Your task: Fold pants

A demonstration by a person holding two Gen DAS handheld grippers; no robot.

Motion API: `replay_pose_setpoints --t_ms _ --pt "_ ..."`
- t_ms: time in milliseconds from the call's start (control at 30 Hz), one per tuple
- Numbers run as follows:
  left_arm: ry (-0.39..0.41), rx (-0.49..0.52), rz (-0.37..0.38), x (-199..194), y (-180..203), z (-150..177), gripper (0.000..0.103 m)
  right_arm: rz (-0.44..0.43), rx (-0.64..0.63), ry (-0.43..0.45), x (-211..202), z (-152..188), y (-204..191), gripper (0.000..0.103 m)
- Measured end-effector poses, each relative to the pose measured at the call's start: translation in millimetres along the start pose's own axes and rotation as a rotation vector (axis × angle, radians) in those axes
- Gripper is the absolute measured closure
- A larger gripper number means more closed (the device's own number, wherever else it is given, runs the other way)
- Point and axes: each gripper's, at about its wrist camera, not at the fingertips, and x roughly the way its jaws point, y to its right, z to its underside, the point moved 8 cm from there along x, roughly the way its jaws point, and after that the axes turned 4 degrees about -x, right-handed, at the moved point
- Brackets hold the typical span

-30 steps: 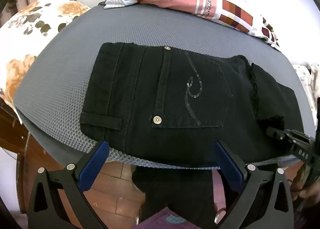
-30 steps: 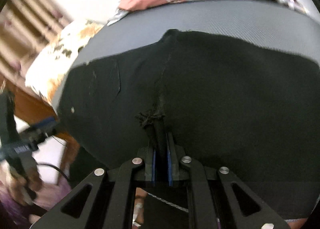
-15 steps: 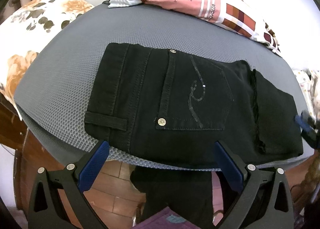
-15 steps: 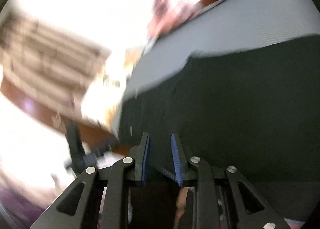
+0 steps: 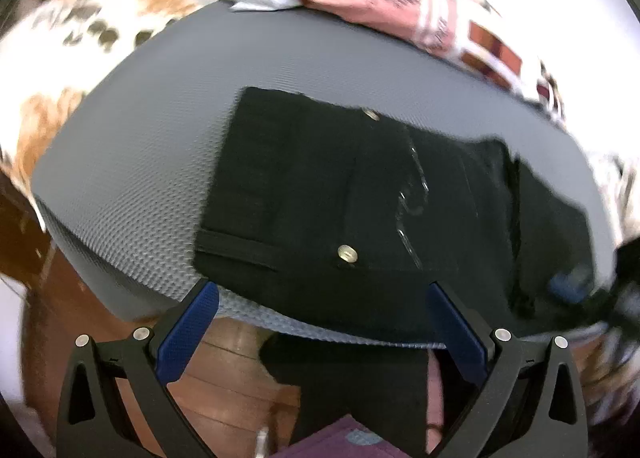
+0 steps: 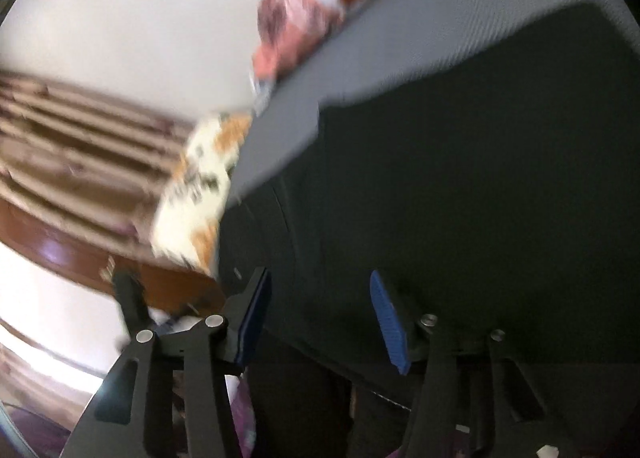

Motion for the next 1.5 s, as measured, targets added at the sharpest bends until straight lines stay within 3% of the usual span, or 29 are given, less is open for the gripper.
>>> replay_pose_setpoints --t_ms 67,167,233,300,533,667,867,933,1033,1100,1133,1167,1333,1433,1500 --pt "0.003 -0.086 0.044 -7 -20 -9 0.0 0.047 -0.063 -0.012 6 4 -4 0.052" --pt "-0.01 -0.211 0.18 -11 -51 -17 0.0 -0.023 -0.068 -0.007 1 3 -20 0.048" --pt "-0.043 -0.302 0.269 -7 -70 -18 0.0 -0.023 -0.091 0.001 -1 2 -25 0.038" --pt "-0.08 -0.365 0.335 0 -81 -18 0.001 -0.02 -0.085 -0.01 3 4 -23 0.035" --pt "-0.191 -0.327 0.461 29 -66 -12 0.002 -0.01 -0.04 -0.031 10 7 -14 0.036" --pt "-0.199 -0.299 0.509 33 -59 -21 0.001 -0.007 -0.025 -0.033 13 5 -13 0.035" --pt "-0.194 -0.423 0.737 37 -68 -29 0.002 -0.002 -0.022 -0.032 16 3 -15 0.029" --pt "-0.172 -0.399 0.729 35 -66 -28 0.003 0.0 -0.024 -0.031 18 3 -16 0.027" --pt "-0.142 -0.315 0.643 32 -56 -25 0.007 0.006 -0.035 -0.031 19 4 -17 0.025" --pt "-0.14 -0.296 0.593 34 -51 -26 0.023 0.008 -0.038 -0.03 20 3 -18 0.024" --pt "-0.148 -0.295 0.552 37 -53 -26 0.046 0.008 -0.039 -0.03 20 3 -19 0.023" --pt "-0.151 -0.305 0.513 40 -56 -27 0.057 0.008 -0.042 -0.03 21 3 -19 0.022" --pt "-0.21 -0.512 0.554 43 -72 -22 0.061 0.009 -0.054 -0.032 22 4 -22 0.021" --pt "-0.222 -0.523 0.513 37 -71 -20 0.052 -0.003 -0.054 -0.037 22 3 -22 0.021" --pt "-0.228 -0.556 0.53 35 -69 -17 0.045 -0.002 -0.056 -0.039 23 3 -22 0.021"
